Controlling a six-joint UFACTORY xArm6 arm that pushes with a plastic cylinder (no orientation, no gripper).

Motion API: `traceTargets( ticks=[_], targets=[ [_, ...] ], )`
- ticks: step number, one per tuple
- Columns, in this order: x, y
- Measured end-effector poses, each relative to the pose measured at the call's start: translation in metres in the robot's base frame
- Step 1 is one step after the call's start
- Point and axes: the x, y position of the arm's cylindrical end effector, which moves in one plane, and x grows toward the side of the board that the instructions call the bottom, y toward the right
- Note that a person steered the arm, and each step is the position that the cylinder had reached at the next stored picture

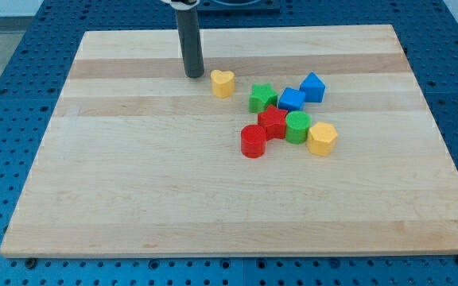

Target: Push the yellow heart closer to the green star

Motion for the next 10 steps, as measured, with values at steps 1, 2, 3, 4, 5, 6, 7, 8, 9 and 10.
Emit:
traceTargets(
  ticks=[1, 2, 3, 4, 5, 6, 7, 8, 9, 10],
  targets=[
    [0.014, 0.000],
    [0.026, 0.000],
    [0.027, 0.004],
    [0.027, 0.017],
    [0.027, 0.029],
    [0.027, 0.041],
    [0.027, 0.044],
    [0.027, 0.045],
    [0.027, 0.045],
    [0.020, 0.045]
  ],
)
